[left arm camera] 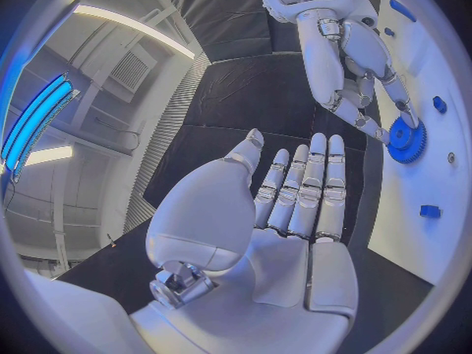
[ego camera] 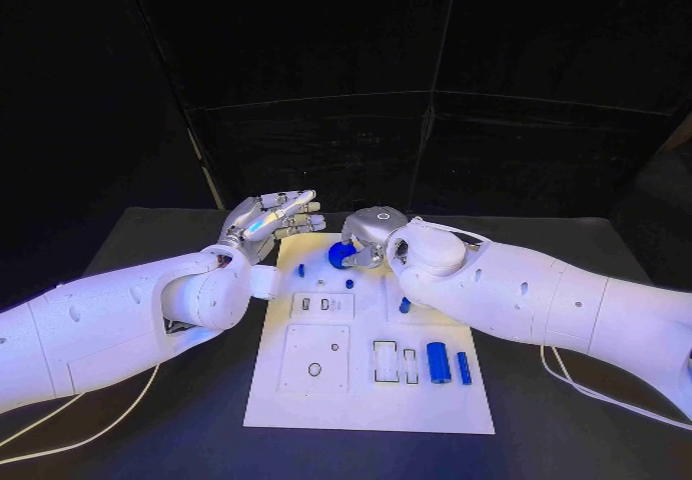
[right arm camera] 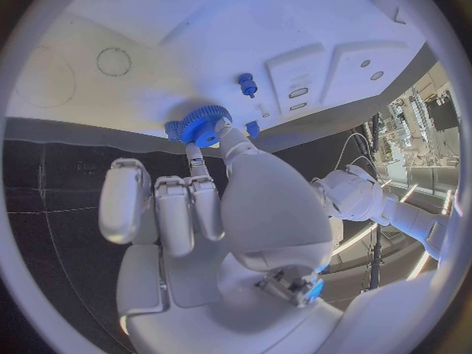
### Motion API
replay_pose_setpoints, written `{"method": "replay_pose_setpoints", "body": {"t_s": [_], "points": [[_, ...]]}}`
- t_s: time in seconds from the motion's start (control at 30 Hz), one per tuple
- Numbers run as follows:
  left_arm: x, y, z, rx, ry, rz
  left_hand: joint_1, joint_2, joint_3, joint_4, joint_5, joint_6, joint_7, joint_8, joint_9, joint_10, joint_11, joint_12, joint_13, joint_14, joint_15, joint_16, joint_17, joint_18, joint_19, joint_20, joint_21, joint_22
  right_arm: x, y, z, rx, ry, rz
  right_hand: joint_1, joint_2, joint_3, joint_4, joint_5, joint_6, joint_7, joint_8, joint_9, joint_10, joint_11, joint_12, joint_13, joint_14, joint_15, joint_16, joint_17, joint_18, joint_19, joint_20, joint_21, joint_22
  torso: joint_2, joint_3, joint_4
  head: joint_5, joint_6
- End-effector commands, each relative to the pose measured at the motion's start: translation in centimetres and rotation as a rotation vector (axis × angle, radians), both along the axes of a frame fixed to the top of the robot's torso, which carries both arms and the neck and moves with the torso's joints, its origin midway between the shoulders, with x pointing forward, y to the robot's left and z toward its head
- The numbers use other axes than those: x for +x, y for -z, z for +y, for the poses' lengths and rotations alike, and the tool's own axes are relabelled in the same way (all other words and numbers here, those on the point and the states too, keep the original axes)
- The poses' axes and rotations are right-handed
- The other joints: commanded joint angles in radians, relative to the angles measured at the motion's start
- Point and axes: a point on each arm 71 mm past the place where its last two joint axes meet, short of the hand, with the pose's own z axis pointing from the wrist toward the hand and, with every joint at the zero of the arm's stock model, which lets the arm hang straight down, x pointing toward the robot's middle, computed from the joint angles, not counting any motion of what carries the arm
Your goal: Assemble the parts on the task board
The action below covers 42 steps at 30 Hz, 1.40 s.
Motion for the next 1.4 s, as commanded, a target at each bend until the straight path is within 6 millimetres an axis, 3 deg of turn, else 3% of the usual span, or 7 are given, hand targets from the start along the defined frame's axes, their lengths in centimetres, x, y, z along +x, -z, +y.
{"method": "replay_pose_setpoints", "body": {"t_s": [0.03,0.23,0.4,0.53,0.83,1.2,1.4], "points": [[0.0,-0.2,-0.2,-0.005,0.013,-0.005,-0.002,-0.011,0.0,-0.007,0.005,-0.007,0.054,-0.004,0.0,-0.008,0.002,-0.004,0.0,0.0,0.003,-0.004,-0.002,0.012,0.002,0.003,-0.007,-0.001,0.0,0.0,0.1,-0.009,-0.005,0.007,0.0,-0.012,0.002,0.002,-0.005,-0.004,0.006,-0.008,-0.001,0.019,0.001,-0.007,0.155,0.089,-0.001,0.005,0.189,-0.02,0.004,0.0,0.004,0.0,-0.001,-0.0002,0.0002,0.001,0.0],[0.0,-0.2,-0.1,-0.005,0.013,-0.005,-0.002,-0.011,0.0,-0.007,0.005,-0.007,0.054,-0.004,0.0,-0.008,0.002,-0.004,0.0,0.0,0.003,-0.004,-0.002,0.012,0.002,0.003,-0.007,-0.001,0.3,0.0,-0.2,-0.004,0.009,0.011,-0.01,-0.033,0.005,0.013,-0.053,-0.106,0.017,-0.071,-0.005,-0.009,0.011,-0.033,0.124,0.088,0.008,0.005,0.19,-0.018,-0.005,0.008,-0.003,-0.013,-0.001,-0.0001,-0.0001,0.002,0.0],[0.0,-0.2,-0.1,-0.005,0.013,-0.004,-0.002,-0.011,0.0,-0.007,0.005,-0.007,0.054,-0.004,0.0,-0.008,0.002,-0.004,0.0,0.0,0.003,-0.004,-0.002,0.012,0.002,0.003,-0.007,-0.001,0.4,0.2,-0.5,-0.005,0.013,0.029,-0.022,-0.049,0.009,0.033,-0.069,-0.147,0.02,-0.075,-0.004,-0.018,0.014,-0.041,0.116,0.088,0.011,0.005,0.191,-0.017,-0.008,0.011,-0.005,-0.017,-0.001,-0.0001,0.0004,0.002,0.0],[0.0,-0.2,-0.1,-0.005,0.013,-0.004,-0.002,-0.011,0.0,-0.007,0.005,-0.007,0.054,-0.004,0.0,-0.008,0.002,-0.004,0.0,0.0,0.003,-0.004,-0.002,0.012,0.002,0.003,-0.007,-0.001,0.4,0.4,-0.5,-0.011,0.004,0.065,-0.08,-0.077,-0.019,0.095,-0.095,-0.167,0.02,-0.075,-0.003,-0.022,0.015,-0.044,0.112,0.088,0.012,0.004,0.189,-0.016,-0.011,0.012,-0.008,-0.022,-0.001,-0.0002,0.0,0.002,0.0],[0.1,-0.1,0.0,-0.003,0.01,-0.003,-0.002,-0.011,0.001,-0.008,0.004,-0.007,0.054,-0.004,0.0,-0.008,0.002,-0.005,0.0,0.0,0.003,-0.004,-0.002,0.012,0.002,0.003,-0.007,-0.001,0.5,0.5,-1.0,0.04,-0.005,0.095,-0.112,-0.021,-0.101,0.186,-0.05,-0.101,0.016,-0.063,0.004,-0.011,0.012,-0.033,0.126,0.089,0.01,0.005,0.194,-0.017,-0.008,0.011,-0.005,-0.017,0.0,-0.0004,0.0025,0.002,-0.001],[0.2,-0.1,0.8,0.002,-0.005,-0.006,-0.002,-0.012,0.001,-0.008,0.004,-0.007,0.054,-0.004,0.0,-0.009,0.002,-0.005,0.0,0.0,0.003,-0.005,-0.002,0.012,0.002,0.003,-0.007,-0.001,-1.1,-1.4,-6.6,0.31,-0.028,0.036,-0.008,-0.008,-0.125,0.147,0.007,-0.089,0.02,-0.066,0.003,-0.019,0.015,-0.043,0.117,0.084,0.012,-0.003,0.175,-0.015,-0.015,0.014,-0.01,-0.029,-0.007,0.0024,-0.0128,0.004,0.007],[0.2,-0.1,1.1,0.003,-0.009,-0.007,-0.002,-0.012,0.002,-0.009,0.004,-0.007,0.054,-0.004,0.0,-0.009,0.002,-0.005,0.0,0.0,0.003,-0.005,-0.002,0.012,0.002,0.003,-0.007,-0.001,-1.8,-1.2,-11.2,0.376,0.015,0.164,0.063,-0.001,-0.129,0.107,0.014,-0.076,0.017,-0.062,0.003,-0.033,0.012,-0.057,0.103,0.076,0.01,-0.018,0.141,-0.007,-0.038,0.013,-0.031,-0.071,-0.013,0.009,-0.024,-0.002,0.007]]}}
